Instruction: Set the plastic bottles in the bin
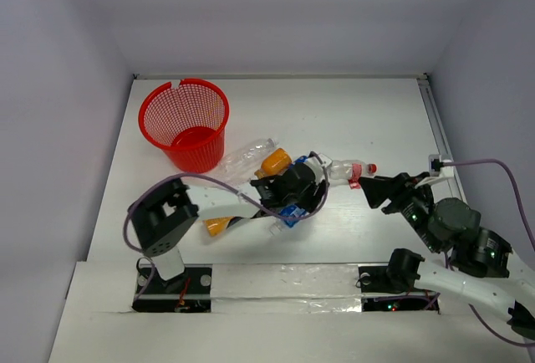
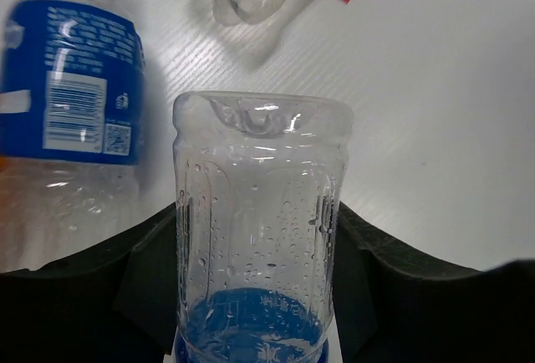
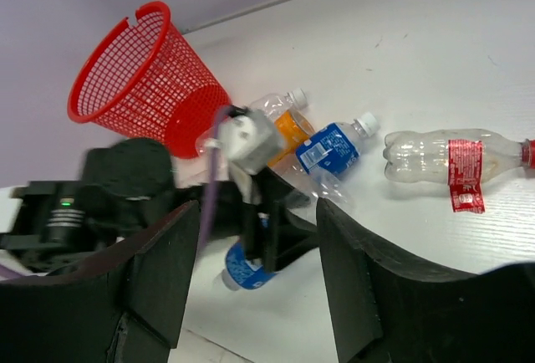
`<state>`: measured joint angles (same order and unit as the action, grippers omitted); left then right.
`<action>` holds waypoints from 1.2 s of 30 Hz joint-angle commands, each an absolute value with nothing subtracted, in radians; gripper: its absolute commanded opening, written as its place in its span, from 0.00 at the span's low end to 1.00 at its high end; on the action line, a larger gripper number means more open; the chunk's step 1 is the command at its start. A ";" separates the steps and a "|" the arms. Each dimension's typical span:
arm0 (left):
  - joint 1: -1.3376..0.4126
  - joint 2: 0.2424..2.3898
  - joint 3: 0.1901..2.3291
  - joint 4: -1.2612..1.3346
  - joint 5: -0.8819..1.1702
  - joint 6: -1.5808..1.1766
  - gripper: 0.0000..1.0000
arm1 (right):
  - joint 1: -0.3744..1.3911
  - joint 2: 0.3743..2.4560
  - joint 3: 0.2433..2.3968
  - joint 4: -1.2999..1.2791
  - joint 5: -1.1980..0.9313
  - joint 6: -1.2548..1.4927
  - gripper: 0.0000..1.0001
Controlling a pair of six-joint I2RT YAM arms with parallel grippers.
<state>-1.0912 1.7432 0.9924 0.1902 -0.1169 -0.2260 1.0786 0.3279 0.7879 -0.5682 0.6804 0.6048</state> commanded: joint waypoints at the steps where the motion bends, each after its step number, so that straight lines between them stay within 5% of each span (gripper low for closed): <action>1: -1.091 1.515 0.966 0.259 -0.118 -0.264 0.46 | 1.077 0.308 0.785 -0.512 0.667 0.595 0.63; 8: -0.981 1.194 0.933 0.305 -0.158 -0.273 0.46 | 1.077 0.328 0.756 -0.430 0.571 0.575 0.63; 13: -0.778 1.014 0.957 0.376 -0.204 -0.284 0.47 | 1.077 0.625 0.736 -0.233 0.292 0.515 0.61; 16: -0.655 1.005 1.034 0.364 -0.253 -0.279 0.48 | 1.077 0.823 0.767 -0.134 0.114 0.477 0.23; 18: -0.554 1.022 1.078 0.362 -0.273 -0.281 0.47 | 1.077 0.882 0.765 -0.036 0.025 0.479 0.05; 25: -0.263 1.196 1.209 0.373 -0.219 -0.296 0.44 | 1.117 0.936 0.723 0.089 0.015 0.497 0.05; 36: -0.161 1.405 1.287 0.419 -0.308 -0.107 0.53 | 1.158 0.963 0.741 0.018 -0.011 0.446 0.06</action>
